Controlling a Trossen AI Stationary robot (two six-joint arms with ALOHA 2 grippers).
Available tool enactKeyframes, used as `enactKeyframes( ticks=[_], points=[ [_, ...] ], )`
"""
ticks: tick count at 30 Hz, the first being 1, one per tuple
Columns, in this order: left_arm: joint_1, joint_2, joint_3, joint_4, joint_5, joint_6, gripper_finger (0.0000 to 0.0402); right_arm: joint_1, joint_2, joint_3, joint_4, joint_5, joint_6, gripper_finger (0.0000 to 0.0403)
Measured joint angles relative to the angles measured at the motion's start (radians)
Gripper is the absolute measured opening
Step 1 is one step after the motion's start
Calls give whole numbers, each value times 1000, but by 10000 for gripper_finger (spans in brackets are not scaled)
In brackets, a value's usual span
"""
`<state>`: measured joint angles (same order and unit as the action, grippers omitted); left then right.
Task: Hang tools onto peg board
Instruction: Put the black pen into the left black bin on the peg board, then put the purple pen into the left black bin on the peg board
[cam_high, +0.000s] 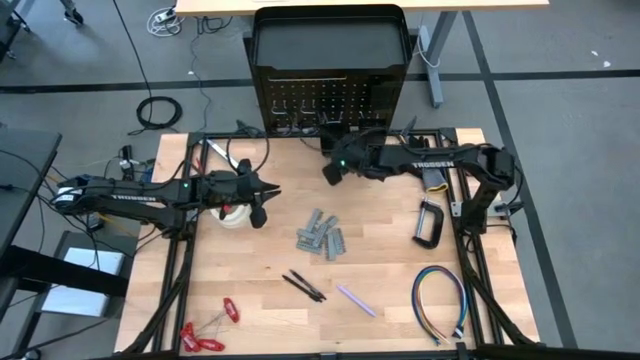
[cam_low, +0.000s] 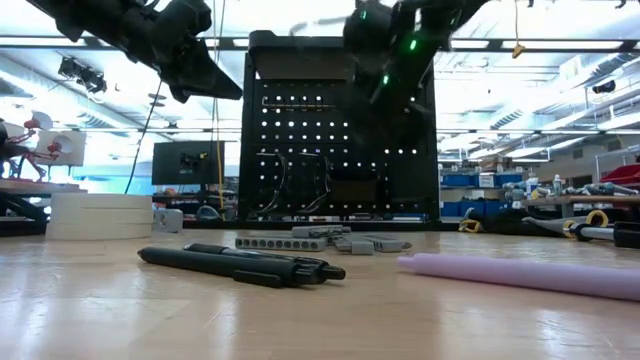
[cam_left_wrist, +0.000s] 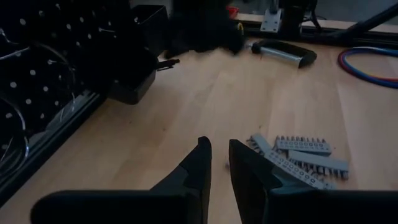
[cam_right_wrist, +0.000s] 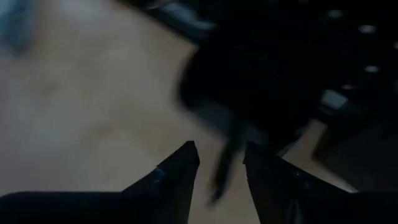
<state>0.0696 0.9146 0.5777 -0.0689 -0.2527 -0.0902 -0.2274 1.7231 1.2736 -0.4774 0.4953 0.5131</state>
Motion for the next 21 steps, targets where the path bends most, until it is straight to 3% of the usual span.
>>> enactKeyframes(
  ticks=[7,12,16,21],
  points=[
    [0,0,0,-1,0,4,63,290,-27,-17,-82,38,-31,165],
    [-1,0,0,48,54,1,63,586,-26,-120,77,81,7,166],
    [-14,0,0,144,134,-18,63,770,-9,-215,196,86,168,167],
    [-40,0,0,263,181,-15,63,880,57,-247,253,81,378,175]
  ],
)
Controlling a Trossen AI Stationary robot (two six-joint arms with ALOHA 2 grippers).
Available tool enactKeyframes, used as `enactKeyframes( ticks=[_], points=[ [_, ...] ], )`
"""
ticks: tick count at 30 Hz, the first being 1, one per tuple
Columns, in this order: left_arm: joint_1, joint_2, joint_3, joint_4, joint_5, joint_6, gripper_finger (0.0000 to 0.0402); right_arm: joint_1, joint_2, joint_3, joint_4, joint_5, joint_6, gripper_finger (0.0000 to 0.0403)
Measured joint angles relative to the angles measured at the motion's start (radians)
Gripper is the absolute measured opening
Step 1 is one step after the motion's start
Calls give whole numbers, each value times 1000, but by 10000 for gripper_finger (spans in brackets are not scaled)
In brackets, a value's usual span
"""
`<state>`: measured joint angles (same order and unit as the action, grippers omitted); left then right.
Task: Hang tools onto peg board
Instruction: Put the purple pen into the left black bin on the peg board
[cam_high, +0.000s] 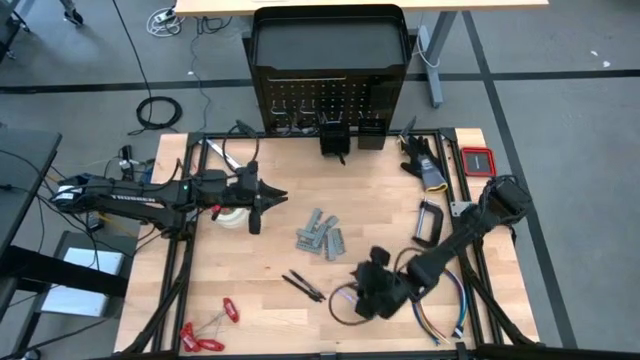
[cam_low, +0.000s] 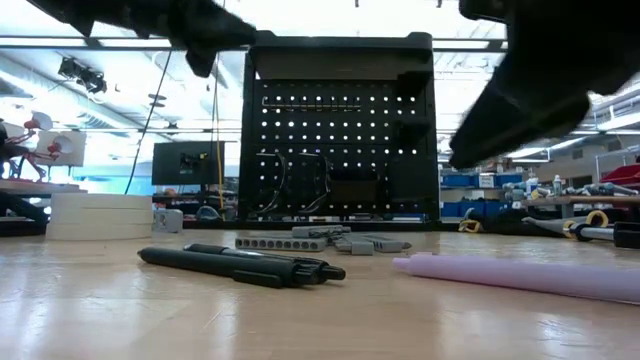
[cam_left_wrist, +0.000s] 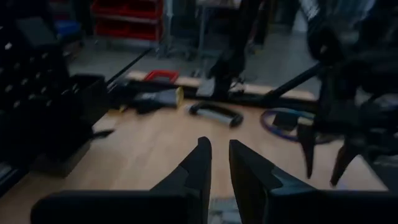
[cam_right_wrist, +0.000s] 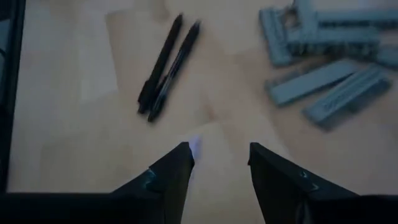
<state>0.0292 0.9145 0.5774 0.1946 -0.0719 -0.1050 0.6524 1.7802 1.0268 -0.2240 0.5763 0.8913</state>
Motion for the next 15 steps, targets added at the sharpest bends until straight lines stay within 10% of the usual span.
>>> enactKeyframes(
  ticks=[15],
  points=[
    [-2,0,29,24,-26,105,63,-77,287,257,-211,-194,157,187]
  ],
)
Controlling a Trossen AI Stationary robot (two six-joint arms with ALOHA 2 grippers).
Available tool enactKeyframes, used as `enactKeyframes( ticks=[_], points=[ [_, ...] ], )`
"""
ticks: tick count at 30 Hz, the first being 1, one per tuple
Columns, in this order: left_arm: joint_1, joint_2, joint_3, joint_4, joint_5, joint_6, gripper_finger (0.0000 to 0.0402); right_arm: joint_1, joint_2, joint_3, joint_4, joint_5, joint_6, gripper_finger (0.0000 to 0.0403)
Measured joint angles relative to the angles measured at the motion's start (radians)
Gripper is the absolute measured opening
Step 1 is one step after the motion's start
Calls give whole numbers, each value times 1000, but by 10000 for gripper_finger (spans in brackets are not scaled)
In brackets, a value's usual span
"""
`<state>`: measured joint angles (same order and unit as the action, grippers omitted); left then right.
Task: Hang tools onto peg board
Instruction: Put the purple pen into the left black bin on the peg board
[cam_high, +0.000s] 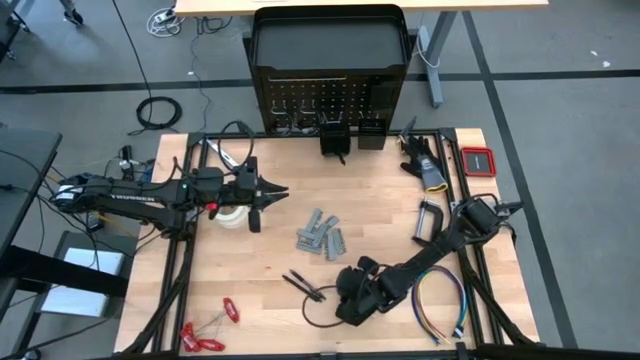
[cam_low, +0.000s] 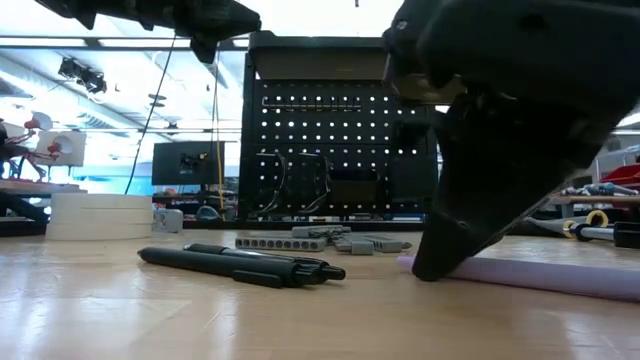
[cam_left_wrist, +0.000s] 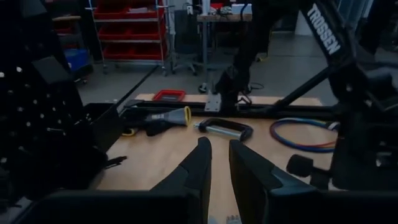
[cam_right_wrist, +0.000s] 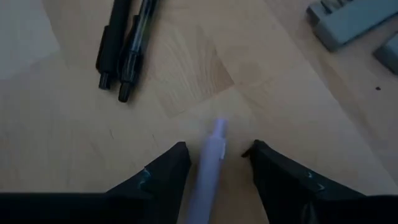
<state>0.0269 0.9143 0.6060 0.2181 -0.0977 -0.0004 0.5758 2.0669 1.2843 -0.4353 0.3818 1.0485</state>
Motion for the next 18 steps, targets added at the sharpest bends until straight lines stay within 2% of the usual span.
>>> enactKeyframes(
  ticks=[5,13,18],
  points=[
    [0,-33,0,-41,-62,20,63,-3,3,-1,-17,-6,8,151],
    [1,-191,1,-164,-81,-7,63,-17,-2,-2,-42,-26,-31,44],
    [0,-223,-4,-179,13,-40,63,-69,-52,-12,-44,-20,-138,43]
  ],
)
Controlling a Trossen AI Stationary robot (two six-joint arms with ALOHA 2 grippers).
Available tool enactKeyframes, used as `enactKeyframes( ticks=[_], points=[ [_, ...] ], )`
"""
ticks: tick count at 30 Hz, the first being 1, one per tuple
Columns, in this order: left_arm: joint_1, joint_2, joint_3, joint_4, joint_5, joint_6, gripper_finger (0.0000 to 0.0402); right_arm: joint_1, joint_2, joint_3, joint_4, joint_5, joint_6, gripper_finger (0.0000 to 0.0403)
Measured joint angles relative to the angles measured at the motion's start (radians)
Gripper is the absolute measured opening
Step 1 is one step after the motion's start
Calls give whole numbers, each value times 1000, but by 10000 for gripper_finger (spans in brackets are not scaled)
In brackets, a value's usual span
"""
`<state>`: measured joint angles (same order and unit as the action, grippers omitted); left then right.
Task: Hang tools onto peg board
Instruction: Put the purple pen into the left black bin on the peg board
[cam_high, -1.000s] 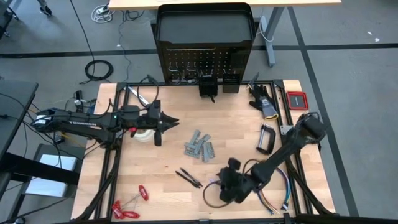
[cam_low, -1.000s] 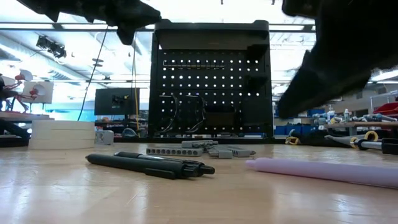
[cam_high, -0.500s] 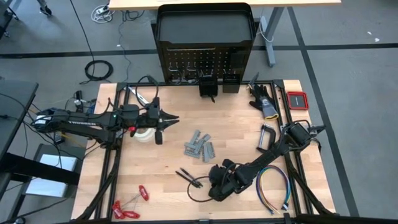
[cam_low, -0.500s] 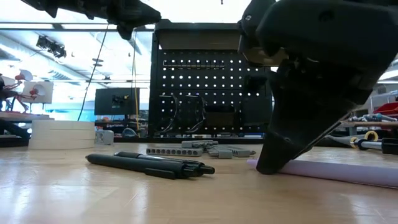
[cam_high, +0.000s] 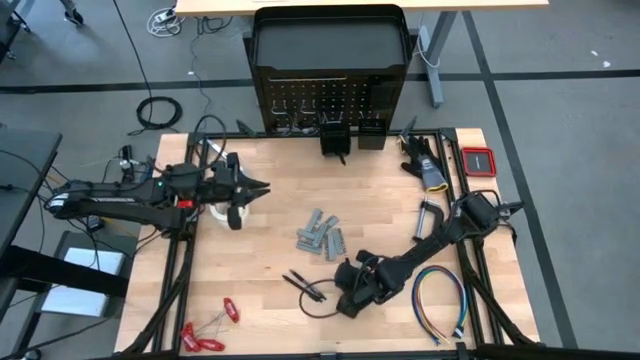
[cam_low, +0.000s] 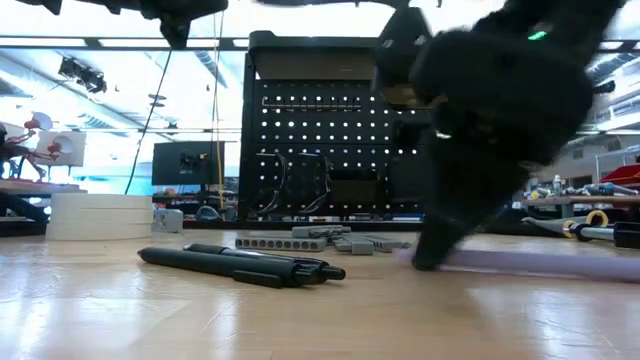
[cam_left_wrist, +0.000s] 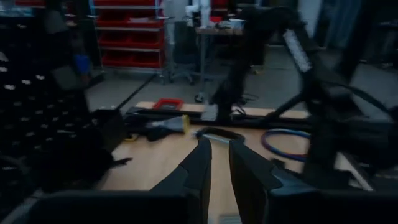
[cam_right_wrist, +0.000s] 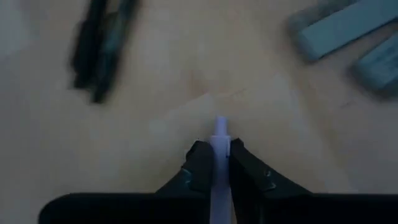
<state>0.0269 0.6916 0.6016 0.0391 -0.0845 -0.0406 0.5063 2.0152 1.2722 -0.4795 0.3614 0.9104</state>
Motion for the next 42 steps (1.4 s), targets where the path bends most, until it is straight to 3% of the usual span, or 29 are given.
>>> enactKeyframes(
  ticks=[7,12,18,24,29,37,42],
  points=[
    [0,16,-45,-12,-30,-13,63,-128,-172,2,89,102,-334,49],
    [0,49,-124,156,-33,-44,64,-209,-287,3,369,128,-726,47],
    [-1,137,-216,441,117,-95,99,-276,-312,4,744,-37,-1111,47],
    [-33,265,-281,694,138,-31,161,-339,-266,4,953,-195,-1160,47],
    [-73,398,-287,864,142,33,188,-365,-211,4,1053,-231,-1175,47],
    [-77,532,-267,959,154,38,178,-373,-199,4,1091,-228,-1176,47],
    [-76,540,-248,972,130,37,139,-373,-200,4,1100,-228,-1177,47]
  ],
)
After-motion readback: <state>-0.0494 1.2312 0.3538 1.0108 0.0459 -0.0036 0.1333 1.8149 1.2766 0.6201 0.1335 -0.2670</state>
